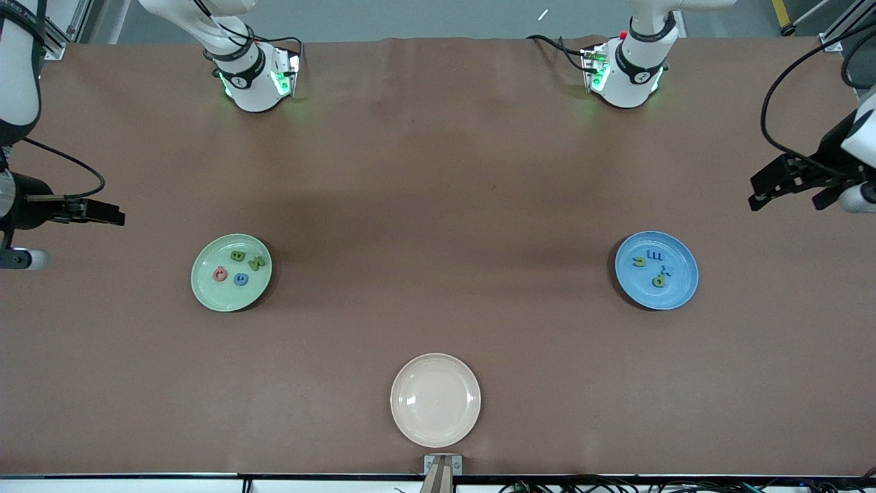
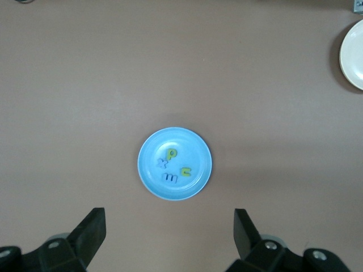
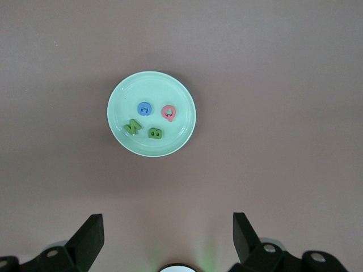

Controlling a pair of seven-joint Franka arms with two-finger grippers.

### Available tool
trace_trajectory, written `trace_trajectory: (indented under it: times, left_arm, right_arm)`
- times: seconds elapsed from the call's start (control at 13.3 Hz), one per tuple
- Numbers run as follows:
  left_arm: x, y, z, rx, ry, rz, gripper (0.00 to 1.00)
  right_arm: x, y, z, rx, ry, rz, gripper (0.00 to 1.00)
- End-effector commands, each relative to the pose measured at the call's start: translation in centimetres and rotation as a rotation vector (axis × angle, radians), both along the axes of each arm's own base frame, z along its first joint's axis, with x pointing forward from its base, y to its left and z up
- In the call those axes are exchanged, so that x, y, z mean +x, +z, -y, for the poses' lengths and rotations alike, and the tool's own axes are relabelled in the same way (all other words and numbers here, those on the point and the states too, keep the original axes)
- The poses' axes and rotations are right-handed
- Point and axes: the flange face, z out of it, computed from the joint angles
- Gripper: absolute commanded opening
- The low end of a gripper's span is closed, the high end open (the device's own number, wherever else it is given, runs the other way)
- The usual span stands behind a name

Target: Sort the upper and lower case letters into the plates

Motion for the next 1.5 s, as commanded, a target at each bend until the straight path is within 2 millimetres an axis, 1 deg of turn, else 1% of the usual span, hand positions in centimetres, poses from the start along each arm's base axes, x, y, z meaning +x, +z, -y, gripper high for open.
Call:
trace_trajectory:
  times: [0.0, 0.23, 0.3, 0.6, 0.83, 1.05, 1.2, 1.43]
  left_arm:
    - [-0.2, 1.2, 0.0, 0.006, -0.015, -0.008, 1.0]
    - [-0.5, 1.5, 0.6, 0.004, -0.024, -0.003, 1.0]
    - [-0.5, 1.6, 0.9, 0.004, -0.027, -0.002, 1.0]
    - [-0.5, 1.6, 0.7, 0.004, -0.026, -0.002, 1.0]
    - [-0.5, 1.6, 0.7, 0.004, -0.024, -0.002, 1.0]
    - [-0.5, 1.6, 0.7, 0.004, -0.024, -0.002, 1.0]
    - [-0.5, 1.6, 0.6, 0.002, -0.023, -0.002, 1.0]
    - [-0.5, 1.6, 0.7, -0.025, -0.014, -0.003, 1.0]
  right_arm:
    - [0.2, 1.0, 1.4, -0.009, -0.01, 0.014, 1.0]
    - [-0.1, 2.4, 2.4, -0.012, -0.028, 0.021, 1.0]
    - [-0.2, 2.4, 2.7, -0.004, -0.033, 0.013, 1.0]
    - [-0.3, 2.8, 0.3, -0.012, 0.002, 0.013, 1.0]
    - [-1.3, 3.0, 0.1, 0.01, 0.0, -0.026, 1.0]
    - [-2.2, 4.7, 0.0, 0.008, 0.004, 0.013, 1.0]
    - [-2.9, 5.3, -0.1, 0.013, 0.011, 0.021, 1.0]
    - [-4.7, 5.1, 0.4, 0.02, 0.011, 0.053, 1.0]
